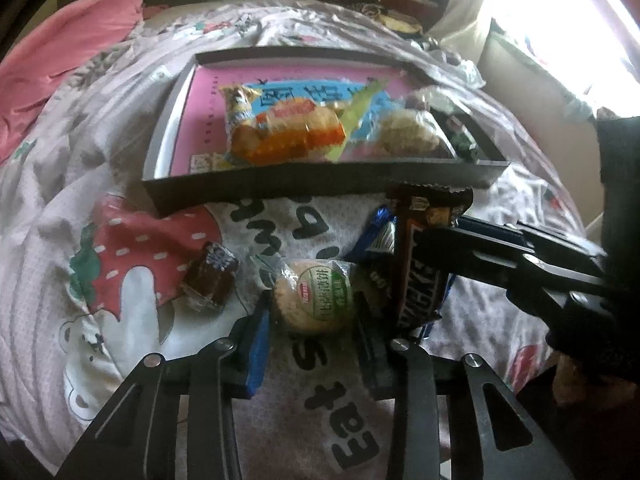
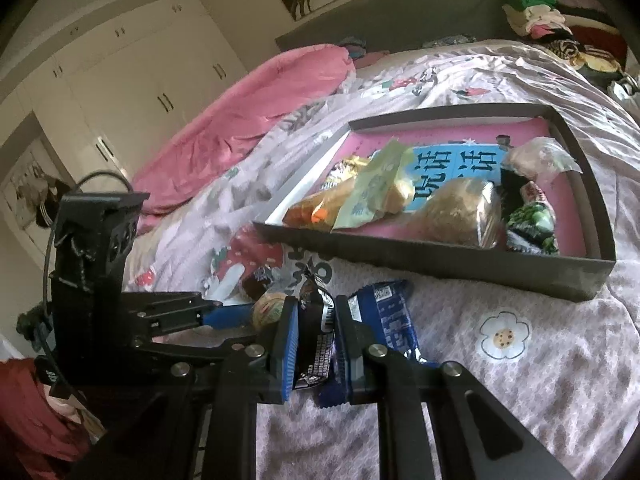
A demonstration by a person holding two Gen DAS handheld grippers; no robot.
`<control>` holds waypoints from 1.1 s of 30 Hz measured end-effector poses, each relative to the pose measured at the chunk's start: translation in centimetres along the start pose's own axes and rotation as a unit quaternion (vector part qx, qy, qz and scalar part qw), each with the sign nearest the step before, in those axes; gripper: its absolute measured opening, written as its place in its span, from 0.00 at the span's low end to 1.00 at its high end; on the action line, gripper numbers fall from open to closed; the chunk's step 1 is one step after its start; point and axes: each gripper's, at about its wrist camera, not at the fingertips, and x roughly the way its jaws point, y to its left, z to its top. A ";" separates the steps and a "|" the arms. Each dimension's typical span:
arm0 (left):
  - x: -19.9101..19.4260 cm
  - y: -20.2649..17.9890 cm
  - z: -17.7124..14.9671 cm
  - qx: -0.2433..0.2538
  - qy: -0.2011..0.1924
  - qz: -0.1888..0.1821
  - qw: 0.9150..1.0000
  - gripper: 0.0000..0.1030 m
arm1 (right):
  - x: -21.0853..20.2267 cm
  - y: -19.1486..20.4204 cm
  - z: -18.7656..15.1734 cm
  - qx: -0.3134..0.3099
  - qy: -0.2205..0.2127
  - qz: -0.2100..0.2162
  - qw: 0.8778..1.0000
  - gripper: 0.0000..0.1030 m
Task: Organize snacks
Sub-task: 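Carry the round cake and Snickers bar over the tray with both grippers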
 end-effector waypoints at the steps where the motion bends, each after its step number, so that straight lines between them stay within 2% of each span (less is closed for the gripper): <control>1: -0.3 0.1 0.1 -0.005 -0.003 -0.005 1.000 0.37 | -0.2 -0.2 0.1 0.004 -0.005 0.001 1.000 0.17; 7: -2.6 1.2 1.5 -0.031 -0.037 -0.012 0.999 0.37 | -2.3 -1.6 1.1 0.022 -0.047 -0.010 0.999 0.16; 14: -3.7 2.6 3.1 -0.051 -0.061 0.004 0.997 0.37 | -4.8 -3.7 2.1 0.052 -0.095 -0.025 0.994 0.16; 25: -3.6 4.1 4.7 -0.071 -0.075 0.023 0.994 0.37 | -7.8 -6.7 3.3 0.079 -0.160 -0.075 0.981 0.16; 33: -2.8 3.9 6.4 -0.069 -0.087 0.040 0.993 0.37 | -8.2 -8.3 3.9 0.082 -0.172 -0.115 0.975 0.16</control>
